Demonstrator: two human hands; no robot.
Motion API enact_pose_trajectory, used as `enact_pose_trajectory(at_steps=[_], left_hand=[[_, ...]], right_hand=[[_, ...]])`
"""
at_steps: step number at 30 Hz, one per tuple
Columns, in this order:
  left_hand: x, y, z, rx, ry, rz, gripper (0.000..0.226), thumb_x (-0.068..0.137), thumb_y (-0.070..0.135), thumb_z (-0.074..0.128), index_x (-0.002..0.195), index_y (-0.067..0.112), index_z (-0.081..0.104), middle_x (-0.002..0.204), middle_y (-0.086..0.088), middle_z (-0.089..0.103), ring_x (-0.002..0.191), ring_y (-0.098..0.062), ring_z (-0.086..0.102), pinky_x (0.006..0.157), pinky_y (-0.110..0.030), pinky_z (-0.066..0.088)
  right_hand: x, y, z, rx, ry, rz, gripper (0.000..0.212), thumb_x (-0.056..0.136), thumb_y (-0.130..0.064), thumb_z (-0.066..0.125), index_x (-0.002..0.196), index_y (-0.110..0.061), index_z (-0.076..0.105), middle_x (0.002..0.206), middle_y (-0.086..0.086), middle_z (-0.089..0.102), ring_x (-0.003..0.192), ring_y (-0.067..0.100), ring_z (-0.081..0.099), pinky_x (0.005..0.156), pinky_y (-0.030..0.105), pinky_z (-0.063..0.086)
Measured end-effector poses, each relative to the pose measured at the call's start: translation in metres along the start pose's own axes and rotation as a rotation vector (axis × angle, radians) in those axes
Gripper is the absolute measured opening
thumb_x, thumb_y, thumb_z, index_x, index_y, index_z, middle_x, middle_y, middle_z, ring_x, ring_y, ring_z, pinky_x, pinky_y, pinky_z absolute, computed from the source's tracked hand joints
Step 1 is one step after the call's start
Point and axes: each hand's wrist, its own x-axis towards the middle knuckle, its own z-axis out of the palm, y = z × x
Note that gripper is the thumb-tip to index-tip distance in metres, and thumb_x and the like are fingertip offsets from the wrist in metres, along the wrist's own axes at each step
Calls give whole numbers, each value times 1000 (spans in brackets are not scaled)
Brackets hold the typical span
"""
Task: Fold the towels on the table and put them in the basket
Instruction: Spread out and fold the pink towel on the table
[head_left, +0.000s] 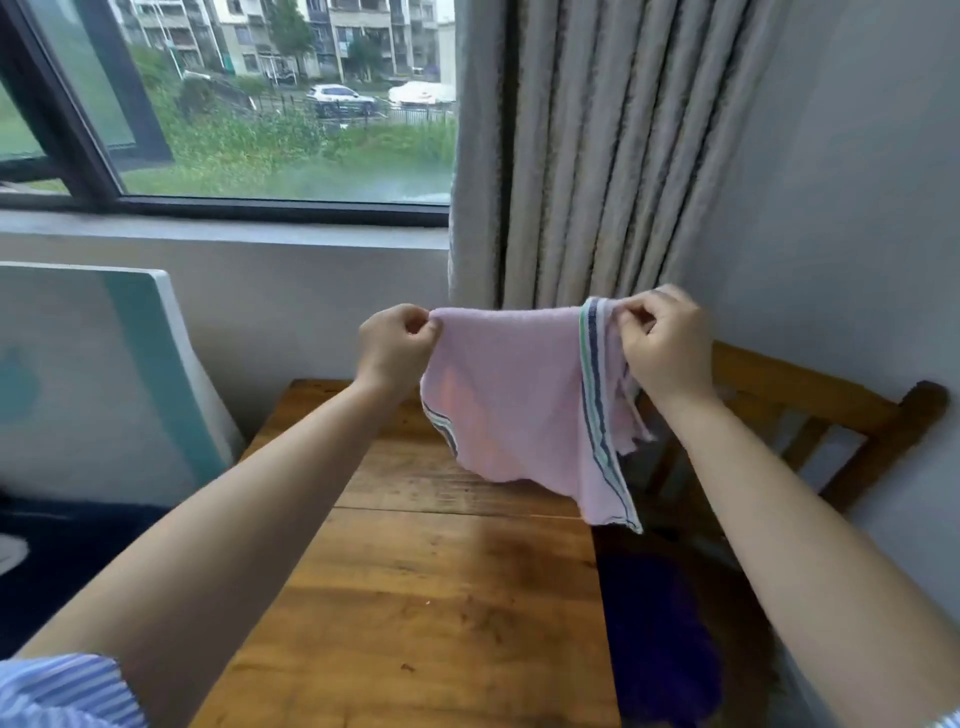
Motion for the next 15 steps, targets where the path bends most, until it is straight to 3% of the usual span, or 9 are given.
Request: enact_pose_trajectory(at_steps=[3, 7, 10, 15], left_hand=[[-25, -31, -42, 86, 27, -30, 24, 91, 16, 54, 95, -2, 68, 96, -21, 69, 95, -34, 62, 82, -36, 46], [-47, -71, -78, 205, 67, -67, 25, 91, 19, 53, 98, 1, 69, 98, -16, 70, 97, -30, 61, 74, -28, 40], [-60, -105, -85, 241, 83, -105, 24, 91, 19, 54, 97, 2, 69, 98, -15, 71, 96, -30, 61, 72, -27, 37], [-64, -138, -85, 224, 114, -135, 23, 91, 17, 54, 97, 2, 70, 97, -14, 71, 93, -29, 63, 75, -25, 41]], right_hand=[[-29, -32, 27, 15, -79, 17, 17, 79, 0, 56, 83, 10, 69, 82, 30, 64, 78, 39, 61, 64, 24, 33], [-78, -56, 63, 84, -155, 94, 13, 79, 1, 61, 81, 9, 70, 79, 28, 66, 79, 38, 63, 61, 18, 27], [-113, -60, 90, 139, -190, 150, 19, 75, -6, 58, 76, 8, 71, 75, 25, 68, 76, 34, 64, 62, 17, 28], [-139, -63, 125, 229, -182, 254, 10, 77, 2, 62, 75, 9, 69, 75, 24, 67, 72, 24, 57, 60, 11, 28]])
